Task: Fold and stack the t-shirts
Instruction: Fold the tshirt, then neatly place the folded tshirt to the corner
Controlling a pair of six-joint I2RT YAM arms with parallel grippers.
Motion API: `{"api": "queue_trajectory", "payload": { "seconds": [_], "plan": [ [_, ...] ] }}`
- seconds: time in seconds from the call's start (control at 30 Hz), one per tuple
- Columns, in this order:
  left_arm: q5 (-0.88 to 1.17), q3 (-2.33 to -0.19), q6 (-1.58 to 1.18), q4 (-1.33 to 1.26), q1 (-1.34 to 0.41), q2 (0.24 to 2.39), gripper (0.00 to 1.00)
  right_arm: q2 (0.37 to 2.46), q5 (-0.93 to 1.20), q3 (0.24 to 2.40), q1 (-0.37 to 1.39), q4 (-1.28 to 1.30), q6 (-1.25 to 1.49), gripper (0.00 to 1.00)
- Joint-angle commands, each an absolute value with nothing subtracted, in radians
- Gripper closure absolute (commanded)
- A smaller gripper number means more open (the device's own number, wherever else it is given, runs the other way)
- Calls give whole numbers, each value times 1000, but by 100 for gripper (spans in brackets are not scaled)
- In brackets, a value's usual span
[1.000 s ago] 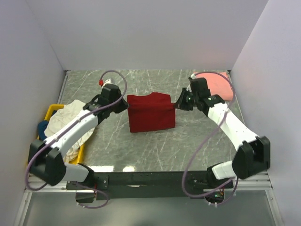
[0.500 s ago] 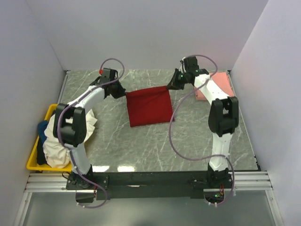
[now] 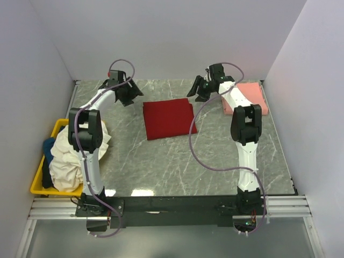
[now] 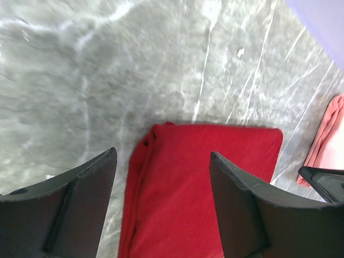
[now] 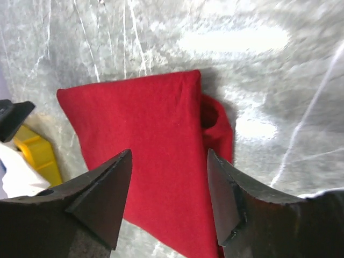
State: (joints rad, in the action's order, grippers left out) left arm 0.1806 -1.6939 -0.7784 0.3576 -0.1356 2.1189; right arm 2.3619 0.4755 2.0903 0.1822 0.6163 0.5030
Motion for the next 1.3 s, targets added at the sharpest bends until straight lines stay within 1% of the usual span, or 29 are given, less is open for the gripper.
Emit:
{"api": "queue_trajectory", "payload": {
  "seconds": [0.0,0.1,0.13,0.2,0.23,0.33,0.53,0.77,0.97,1.07,1.17,1.2,1.27],
  "plan": [
    [195,-1677,-752,324,-132,2037,26,2280,440,2077,175,584,440,34],
    [206,-1568,-784,281,-146,1976,37,2247,442,1962,178,563,393,34],
    [189,-1548,-794,278,-161,1955,45,2240,434,1936,178,555,382,33],
    [183,-1493,-808,273,-181,1939,51,2227,428,1889,181,534,356,32],
    [186,-1476,-822,268,-201,1925,58,2229,436,1858,181,532,344,32],
    [184,-1421,-844,252,-238,1907,65,2229,428,1815,196,519,325,31],
    [196,-1370,-847,265,-278,1868,73,2229,388,1767,225,500,318,31],
    [201,-1315,-844,284,-290,1775,77,2227,347,1743,264,496,333,32],
    [204,-1270,-824,308,-305,1681,77,2240,325,1738,281,505,362,49],
    [207,-1233,-812,314,-307,1622,78,2237,290,1743,295,521,365,62],
    [209,-1198,-796,322,-308,1562,78,2241,244,1752,314,540,367,69],
    [207,-1190,-787,333,-308,1548,78,2241,233,1752,319,541,368,77],
    [209,-1161,-779,337,-308,1503,78,2240,212,1750,328,538,370,85]
  ]
}}
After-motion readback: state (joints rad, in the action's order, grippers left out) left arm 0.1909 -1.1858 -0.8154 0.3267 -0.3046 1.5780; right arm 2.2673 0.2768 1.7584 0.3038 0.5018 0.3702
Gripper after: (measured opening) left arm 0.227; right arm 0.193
